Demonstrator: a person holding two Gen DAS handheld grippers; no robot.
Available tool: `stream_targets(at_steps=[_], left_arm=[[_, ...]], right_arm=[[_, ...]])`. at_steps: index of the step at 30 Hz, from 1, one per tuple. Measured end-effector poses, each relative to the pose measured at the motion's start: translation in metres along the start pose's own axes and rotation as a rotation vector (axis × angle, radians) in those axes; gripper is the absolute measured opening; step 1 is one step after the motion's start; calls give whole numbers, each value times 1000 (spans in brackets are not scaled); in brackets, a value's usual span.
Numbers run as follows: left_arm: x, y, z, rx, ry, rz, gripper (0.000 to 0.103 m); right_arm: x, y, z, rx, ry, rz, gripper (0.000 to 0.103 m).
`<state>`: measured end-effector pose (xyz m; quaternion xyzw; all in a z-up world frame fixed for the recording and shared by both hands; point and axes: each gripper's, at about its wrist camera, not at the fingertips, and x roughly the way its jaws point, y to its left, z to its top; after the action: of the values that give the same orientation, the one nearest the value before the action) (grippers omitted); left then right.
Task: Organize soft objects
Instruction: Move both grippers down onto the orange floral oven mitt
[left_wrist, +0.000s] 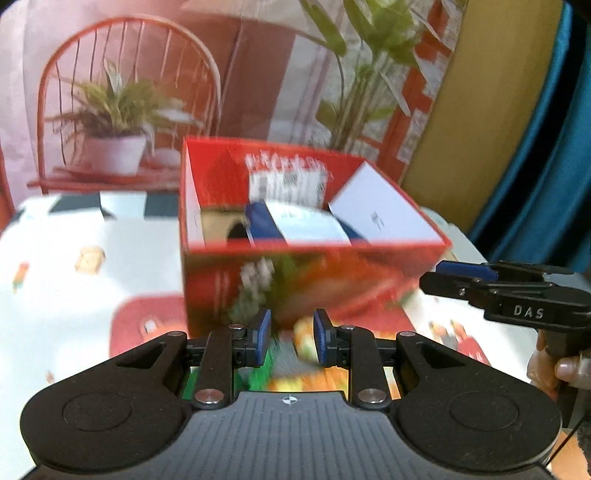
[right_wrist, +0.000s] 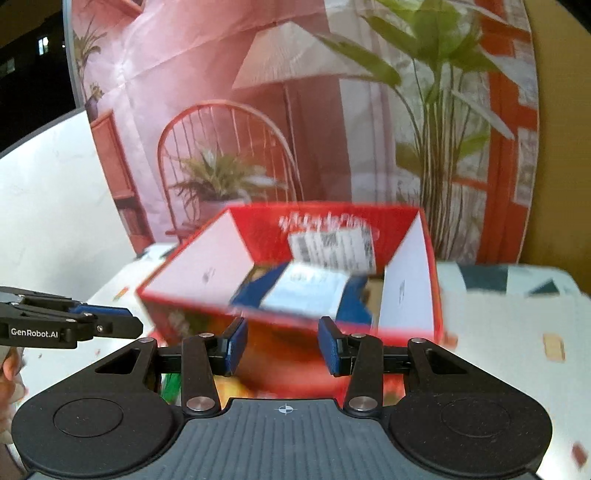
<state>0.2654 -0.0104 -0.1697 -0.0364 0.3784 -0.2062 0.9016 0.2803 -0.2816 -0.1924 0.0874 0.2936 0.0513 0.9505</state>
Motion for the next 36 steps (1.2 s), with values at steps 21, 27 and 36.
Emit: stream_targets(at_steps=[21, 27, 36], left_arm=[[26, 14, -64, -134, 61, 42, 53], [34, 12, -74, -140, 83, 26, 53], [37, 12, -84, -162, 105, 11, 53]], right_arm=[[0, -2, -101, 98, 167, -88, 54], [12, -6, -104, 134, 180, -66, 55], [32, -2, -91, 76, 165, -58, 54]])
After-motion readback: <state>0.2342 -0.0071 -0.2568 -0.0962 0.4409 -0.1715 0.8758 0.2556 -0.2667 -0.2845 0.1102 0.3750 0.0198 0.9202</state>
